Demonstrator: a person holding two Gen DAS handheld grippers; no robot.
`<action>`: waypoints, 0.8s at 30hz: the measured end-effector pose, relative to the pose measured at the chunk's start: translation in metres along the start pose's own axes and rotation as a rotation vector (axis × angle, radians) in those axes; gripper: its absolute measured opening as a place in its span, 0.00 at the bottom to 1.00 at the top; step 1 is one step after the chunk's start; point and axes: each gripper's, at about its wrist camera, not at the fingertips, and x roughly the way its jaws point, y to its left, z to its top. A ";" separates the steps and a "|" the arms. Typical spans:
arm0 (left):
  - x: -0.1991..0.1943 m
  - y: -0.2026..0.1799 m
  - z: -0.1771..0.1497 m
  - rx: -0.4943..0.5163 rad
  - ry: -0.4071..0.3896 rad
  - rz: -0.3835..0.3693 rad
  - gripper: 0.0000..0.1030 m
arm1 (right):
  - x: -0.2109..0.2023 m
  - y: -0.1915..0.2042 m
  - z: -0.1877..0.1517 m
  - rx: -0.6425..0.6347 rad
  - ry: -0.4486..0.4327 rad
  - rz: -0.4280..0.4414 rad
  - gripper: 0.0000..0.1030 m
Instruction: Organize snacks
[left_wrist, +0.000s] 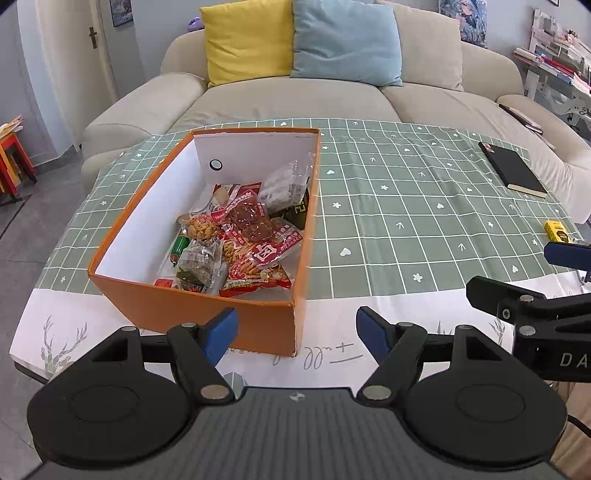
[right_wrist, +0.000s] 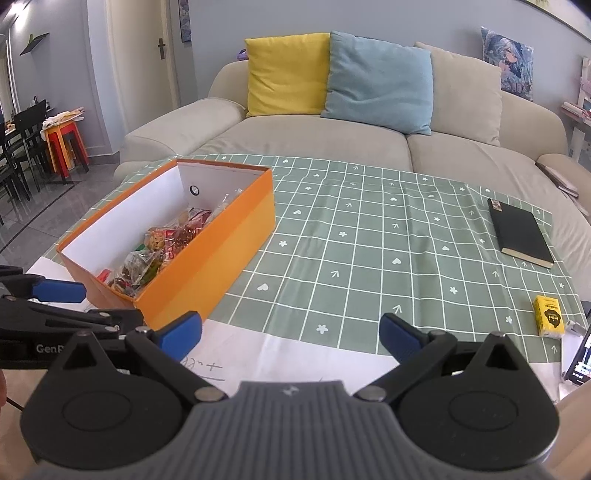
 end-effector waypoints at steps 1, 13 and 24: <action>0.000 0.000 0.000 -0.001 0.000 -0.001 0.83 | 0.000 0.000 0.000 -0.003 0.000 -0.002 0.96; -0.002 0.000 0.001 0.005 -0.004 -0.004 0.83 | 0.001 0.002 0.002 -0.009 -0.001 -0.013 0.96; -0.001 0.000 0.001 0.011 0.005 -0.013 0.83 | 0.003 0.003 0.001 -0.014 0.008 -0.015 0.96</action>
